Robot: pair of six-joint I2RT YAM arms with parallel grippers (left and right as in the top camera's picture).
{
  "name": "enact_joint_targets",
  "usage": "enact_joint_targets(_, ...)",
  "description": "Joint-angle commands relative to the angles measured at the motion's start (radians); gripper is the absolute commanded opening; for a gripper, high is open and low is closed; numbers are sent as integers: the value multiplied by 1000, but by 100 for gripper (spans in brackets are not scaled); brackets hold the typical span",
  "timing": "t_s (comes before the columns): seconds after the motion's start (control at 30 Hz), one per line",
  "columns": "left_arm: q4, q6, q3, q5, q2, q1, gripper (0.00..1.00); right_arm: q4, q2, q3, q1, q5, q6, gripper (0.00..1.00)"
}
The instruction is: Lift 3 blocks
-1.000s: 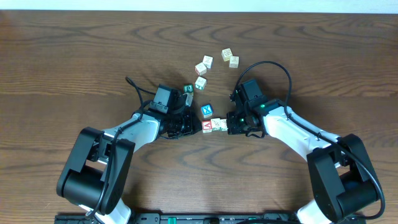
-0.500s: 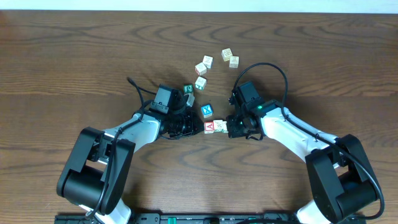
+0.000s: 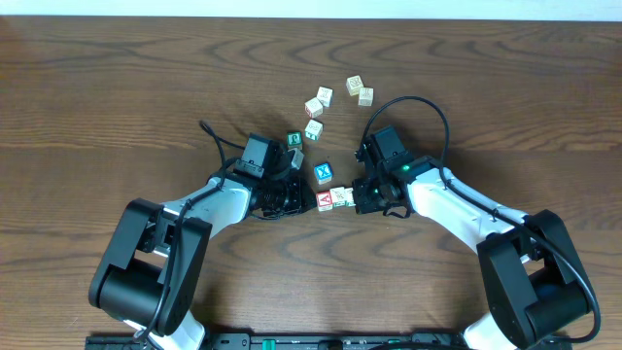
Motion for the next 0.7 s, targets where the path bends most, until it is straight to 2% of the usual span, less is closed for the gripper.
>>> enact_joint_targets(0.0,5,25,27,31,11,-8,7,13,-2,2,17,-95,-26,1)
enact_joint_targets(0.67,4,24,58,71,-10,-8,7,13,-21,2,30,-125,-46,1)
